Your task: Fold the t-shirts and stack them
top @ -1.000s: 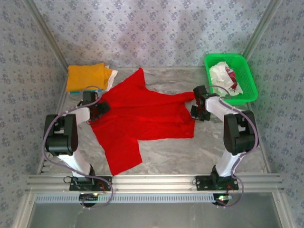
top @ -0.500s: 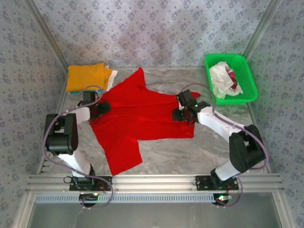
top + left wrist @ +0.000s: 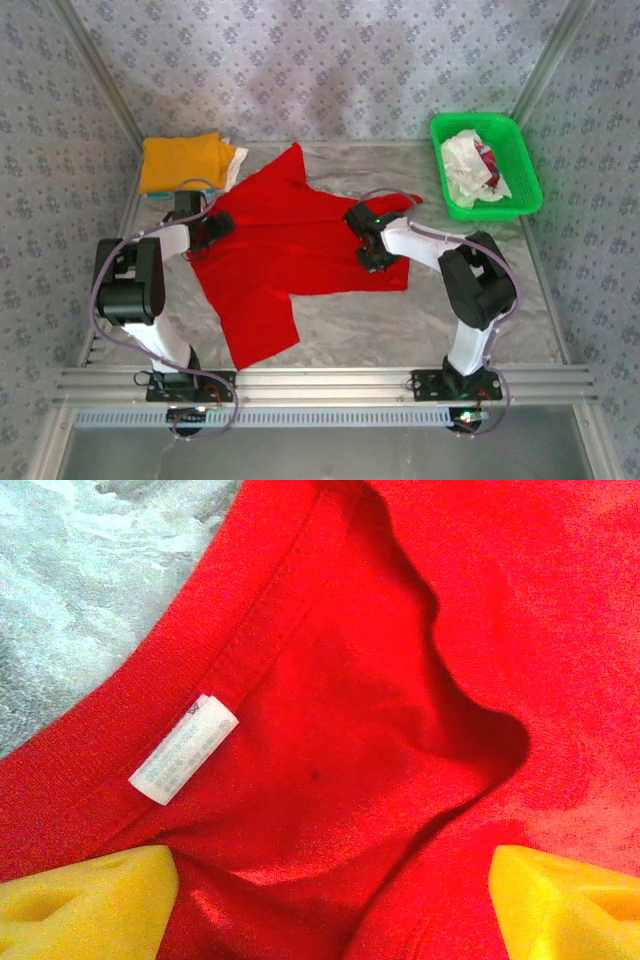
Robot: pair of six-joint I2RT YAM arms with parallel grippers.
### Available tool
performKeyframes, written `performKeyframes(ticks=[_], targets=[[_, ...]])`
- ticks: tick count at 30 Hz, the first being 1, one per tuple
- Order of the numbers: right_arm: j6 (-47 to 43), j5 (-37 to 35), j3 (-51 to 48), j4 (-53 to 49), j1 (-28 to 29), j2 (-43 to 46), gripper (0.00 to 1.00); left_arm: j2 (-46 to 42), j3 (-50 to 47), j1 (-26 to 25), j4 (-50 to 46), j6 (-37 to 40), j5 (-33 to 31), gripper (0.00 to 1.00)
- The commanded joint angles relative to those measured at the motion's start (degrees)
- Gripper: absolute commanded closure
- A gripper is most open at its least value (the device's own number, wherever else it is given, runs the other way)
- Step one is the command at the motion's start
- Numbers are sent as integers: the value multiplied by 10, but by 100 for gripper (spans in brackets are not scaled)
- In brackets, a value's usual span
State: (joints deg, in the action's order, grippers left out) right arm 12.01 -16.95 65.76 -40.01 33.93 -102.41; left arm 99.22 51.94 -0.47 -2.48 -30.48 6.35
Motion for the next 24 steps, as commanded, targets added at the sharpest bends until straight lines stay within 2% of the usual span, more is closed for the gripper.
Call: performKeyframes(ticks=[1, 3, 6, 9, 11, 12, 14, 16, 18, 22, 24], targets=[[42, -50, -6, -47, -16, 32, 100, 27, -3, -1, -27, 2, 26, 17], [69, -49, -24, -49, -36, 56, 100, 28, -3, 1, -26, 2, 29, 17], [106, -5, -64, -34, -78, 103, 100, 28, -4, 3, -23, 1, 33, 17], [140, 81, -120, 12, -127, 153, 100, 29, -4, 3, -24, 1, 36, 16], [125, 150, -145, 61, -149, 170, 100, 31, -3, 4, -24, 1, 38, 16], [112, 158, -142, 75, -147, 168, 99, 32, -2, 3, -25, 2, 39, 16], [92, 142, -118, 74, -124, 157, 89, 34, 0, 3, -26, 2, 41, 16], [94, 137, -87, 65, -109, 134, 72, 33, -1, 4, -26, 2, 40, 16], [99, 171, -50, 59, -112, 105, 71, 31, -5, 4, -24, 1, 41, 16], [114, 151, 54, 58, -130, 47, 60, 23, -12, 3, -24, -1, 40, 16], [130, 157, 109, 37, -151, 9, 58, 16, -18, 0, -29, 2, 42, 15]])
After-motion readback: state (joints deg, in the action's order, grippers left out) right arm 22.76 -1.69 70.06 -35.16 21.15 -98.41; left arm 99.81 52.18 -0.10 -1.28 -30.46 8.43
